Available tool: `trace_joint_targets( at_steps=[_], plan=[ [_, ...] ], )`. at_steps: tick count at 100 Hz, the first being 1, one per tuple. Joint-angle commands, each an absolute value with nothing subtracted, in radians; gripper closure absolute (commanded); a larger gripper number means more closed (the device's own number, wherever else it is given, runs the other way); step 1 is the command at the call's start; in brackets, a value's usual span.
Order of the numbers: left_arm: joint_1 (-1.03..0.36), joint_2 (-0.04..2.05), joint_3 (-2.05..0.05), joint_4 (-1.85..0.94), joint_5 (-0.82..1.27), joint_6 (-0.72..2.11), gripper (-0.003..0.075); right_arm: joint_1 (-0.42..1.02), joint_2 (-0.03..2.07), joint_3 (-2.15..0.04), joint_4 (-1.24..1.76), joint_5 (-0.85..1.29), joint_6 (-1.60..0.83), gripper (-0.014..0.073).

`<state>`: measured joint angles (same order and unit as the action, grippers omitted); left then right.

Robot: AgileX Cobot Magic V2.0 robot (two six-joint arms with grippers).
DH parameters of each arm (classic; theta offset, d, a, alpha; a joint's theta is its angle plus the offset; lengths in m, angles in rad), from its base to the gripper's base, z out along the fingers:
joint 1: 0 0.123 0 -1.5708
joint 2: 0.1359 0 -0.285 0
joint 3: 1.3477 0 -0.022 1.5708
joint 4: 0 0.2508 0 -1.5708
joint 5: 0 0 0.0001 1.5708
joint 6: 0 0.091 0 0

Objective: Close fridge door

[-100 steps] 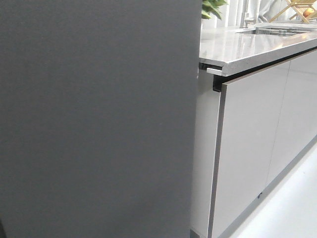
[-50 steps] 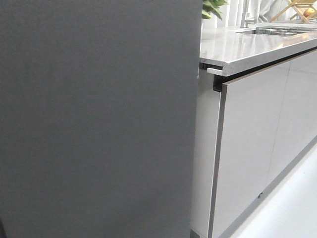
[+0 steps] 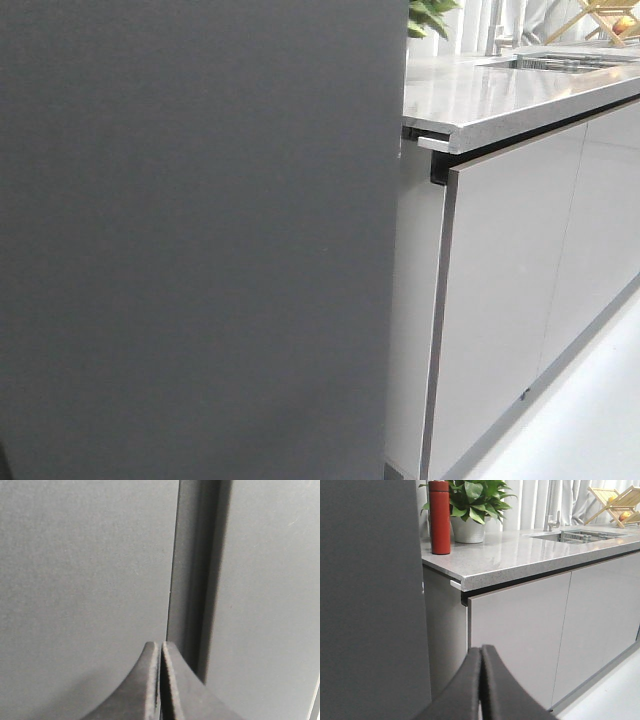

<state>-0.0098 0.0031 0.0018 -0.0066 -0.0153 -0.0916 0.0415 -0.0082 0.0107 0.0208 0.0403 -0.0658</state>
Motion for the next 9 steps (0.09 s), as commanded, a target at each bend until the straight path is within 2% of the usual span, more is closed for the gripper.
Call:
trace_joint_targets(
  at_steps=[1,9],
  plan=[
    [-0.02,0.022,0.03,-0.008,-0.092,-0.095,0.0741,0.037,-0.012,0.022,0.013,-0.032,-0.067,0.067],
    [-0.02,0.022,0.03,-0.008,-0.092,-0.095,0.0741,0.037,-0.012,0.022,0.013,-0.032,-0.067,0.067]
  ],
)
